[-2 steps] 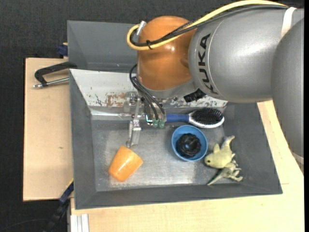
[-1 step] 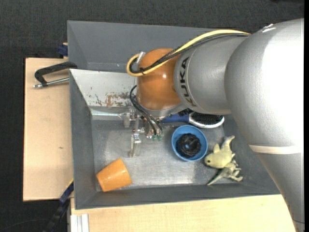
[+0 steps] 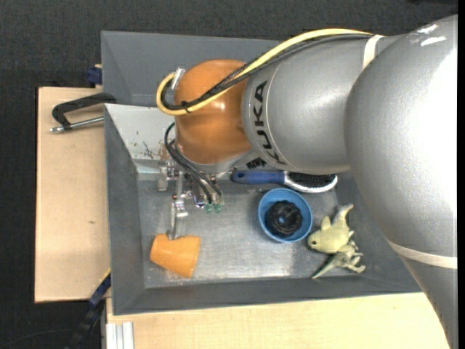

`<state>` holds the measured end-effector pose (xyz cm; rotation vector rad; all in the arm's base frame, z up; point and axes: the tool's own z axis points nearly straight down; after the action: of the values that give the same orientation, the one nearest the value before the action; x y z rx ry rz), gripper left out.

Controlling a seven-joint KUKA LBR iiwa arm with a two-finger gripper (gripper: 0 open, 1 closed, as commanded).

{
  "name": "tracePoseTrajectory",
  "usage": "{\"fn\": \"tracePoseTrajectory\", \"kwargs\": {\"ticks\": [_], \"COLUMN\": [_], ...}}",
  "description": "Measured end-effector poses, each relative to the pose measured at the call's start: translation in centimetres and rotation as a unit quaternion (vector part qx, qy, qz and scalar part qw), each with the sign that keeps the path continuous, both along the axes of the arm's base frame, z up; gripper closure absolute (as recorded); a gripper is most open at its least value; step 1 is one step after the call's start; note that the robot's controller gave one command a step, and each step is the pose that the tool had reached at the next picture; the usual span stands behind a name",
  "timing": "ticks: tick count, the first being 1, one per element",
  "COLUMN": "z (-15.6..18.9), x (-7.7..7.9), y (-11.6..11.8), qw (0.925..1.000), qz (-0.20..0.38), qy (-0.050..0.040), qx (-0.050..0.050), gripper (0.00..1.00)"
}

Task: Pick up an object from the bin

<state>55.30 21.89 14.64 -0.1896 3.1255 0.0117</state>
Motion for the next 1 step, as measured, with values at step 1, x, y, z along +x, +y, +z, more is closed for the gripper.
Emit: {"fn": "tracePoseTrajectory", "kwargs": {"ticks": [1], "z": [-5.66], "x": [-5.21], "y": [1.61], "qw": [0.9987], "qz": [0.051], "qy": [0.0063], "qx": [-0.002], "gripper": [0.0]}}
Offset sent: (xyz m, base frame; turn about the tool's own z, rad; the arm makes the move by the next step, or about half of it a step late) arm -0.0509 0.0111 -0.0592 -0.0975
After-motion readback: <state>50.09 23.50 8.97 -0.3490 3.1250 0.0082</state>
